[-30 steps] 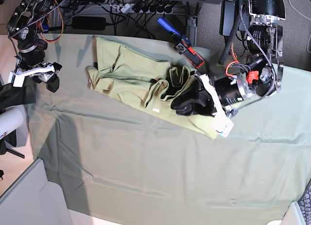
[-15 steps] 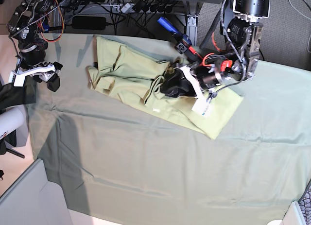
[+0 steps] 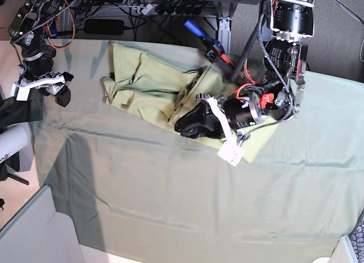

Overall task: Fold the T-shirt properly
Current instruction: 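Fold the shirt end over toward the collar with the left gripper, then grasp the collar end of the folded shirt with the right gripper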

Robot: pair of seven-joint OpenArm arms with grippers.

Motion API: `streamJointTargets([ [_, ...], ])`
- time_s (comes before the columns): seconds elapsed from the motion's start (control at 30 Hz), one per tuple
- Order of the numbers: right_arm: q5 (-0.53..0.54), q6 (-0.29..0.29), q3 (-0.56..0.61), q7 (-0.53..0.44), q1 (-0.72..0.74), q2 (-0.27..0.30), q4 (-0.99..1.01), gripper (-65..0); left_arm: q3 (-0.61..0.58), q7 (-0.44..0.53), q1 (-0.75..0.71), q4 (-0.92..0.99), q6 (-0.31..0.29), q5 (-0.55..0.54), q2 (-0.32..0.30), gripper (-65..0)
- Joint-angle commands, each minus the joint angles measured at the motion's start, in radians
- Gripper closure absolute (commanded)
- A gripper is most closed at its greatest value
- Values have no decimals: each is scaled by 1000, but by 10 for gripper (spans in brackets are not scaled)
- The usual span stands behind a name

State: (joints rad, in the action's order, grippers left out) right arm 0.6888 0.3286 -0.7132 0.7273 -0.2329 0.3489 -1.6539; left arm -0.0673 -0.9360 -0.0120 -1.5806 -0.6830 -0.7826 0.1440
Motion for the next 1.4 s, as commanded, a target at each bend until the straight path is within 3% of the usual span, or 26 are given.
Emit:
streamJointTargets([
  [0.0,21,9,-10,-19,8,19,-16,-422,-5,-2,12,-47,-15,-23,6,-167],
  [0.33,38,8,2,40,-6,19,-15,-422,-5,-21,9,-105,-15,-44,2,-167],
  [0.63,37,9,180,39,-57,-1,-14,-422,-5,-19,9,-105,-15,-24,0,-167],
  [0.97,45,11,210,40,-62,-53,-13,-422,-5,-3,10,-105,-15,-20,-96,-167],
  [1.37,56,13,274,41,-61,-87,-13,-422,-5,-3,9,-105,-15,2,-97,-167],
])
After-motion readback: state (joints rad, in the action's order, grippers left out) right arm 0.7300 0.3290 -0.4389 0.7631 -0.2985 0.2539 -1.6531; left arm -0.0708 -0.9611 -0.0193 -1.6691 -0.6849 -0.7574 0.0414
